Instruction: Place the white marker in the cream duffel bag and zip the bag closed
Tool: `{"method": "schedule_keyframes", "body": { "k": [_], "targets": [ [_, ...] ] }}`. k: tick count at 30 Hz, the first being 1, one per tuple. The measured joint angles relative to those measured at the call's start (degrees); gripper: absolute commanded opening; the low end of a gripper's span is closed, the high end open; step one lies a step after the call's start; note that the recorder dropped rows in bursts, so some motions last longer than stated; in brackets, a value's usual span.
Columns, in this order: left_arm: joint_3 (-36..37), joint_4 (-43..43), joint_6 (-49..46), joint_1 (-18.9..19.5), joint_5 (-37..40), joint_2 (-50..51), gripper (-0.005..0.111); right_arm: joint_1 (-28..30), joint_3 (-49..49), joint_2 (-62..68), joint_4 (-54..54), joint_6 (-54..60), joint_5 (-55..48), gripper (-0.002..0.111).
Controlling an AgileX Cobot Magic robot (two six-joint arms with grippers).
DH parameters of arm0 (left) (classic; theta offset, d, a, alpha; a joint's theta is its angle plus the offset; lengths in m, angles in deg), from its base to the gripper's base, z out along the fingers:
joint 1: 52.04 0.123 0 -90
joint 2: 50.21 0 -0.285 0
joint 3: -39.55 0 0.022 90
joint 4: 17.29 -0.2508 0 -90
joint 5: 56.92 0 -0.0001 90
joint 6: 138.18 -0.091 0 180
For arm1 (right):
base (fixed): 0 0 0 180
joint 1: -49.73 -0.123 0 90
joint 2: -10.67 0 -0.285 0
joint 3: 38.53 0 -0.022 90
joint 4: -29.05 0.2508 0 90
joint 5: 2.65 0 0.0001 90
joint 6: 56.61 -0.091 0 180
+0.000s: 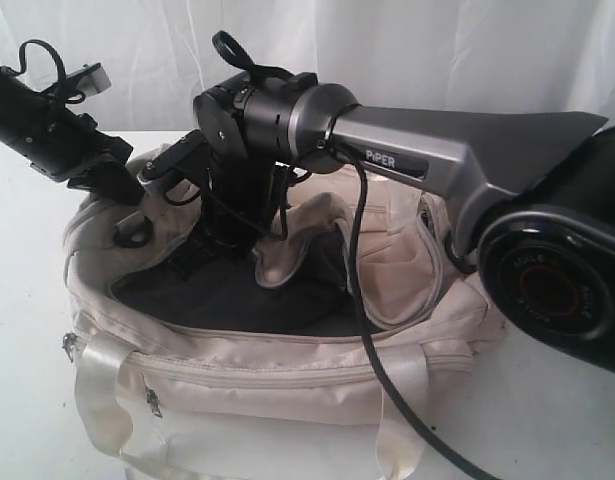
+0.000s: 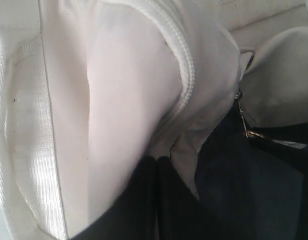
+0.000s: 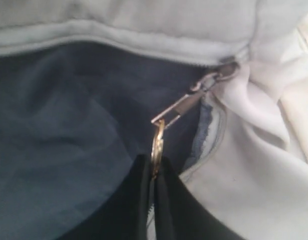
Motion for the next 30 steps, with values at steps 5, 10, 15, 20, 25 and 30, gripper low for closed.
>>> {"method": "schedule_keyframes", "body": {
  "k": [5,10,15,20,25,30],
  "targets": [
    [0.0,2.77,0.0,0.0,-0.35,0.0,0.043,0.0,0.0,-1.04,0.8,0.85,0.25,0.0],
    [-1.54,3.73,0.0,0.0,2.36,0.0,0.068,0.0,0.0,-1.13,0.98,0.85,0.76,0.0],
    [-4.5,3.86,-0.11,1.43,1.78,-0.35,0.068,0.0,0.0,-1.13,0.98,0.85,1.71,0.0],
    [-8.65,5.52,-0.55,7.98,-1.45,0.3,0.055,0.0,0.0,-1.13,1.24,0.85,2.0,0.0],
    [-16.35,16.71,-5.79,14.42,7.59,5.26,0.052,0.0,0.0,-1.13,1.24,0.85,2.0,0.0],
    [-27.85,19.16,-8.79,13.64,13.99,10.48,0.055,0.0,0.0,-1.13,1.45,0.85,1.73,0.0]
  ]
}}
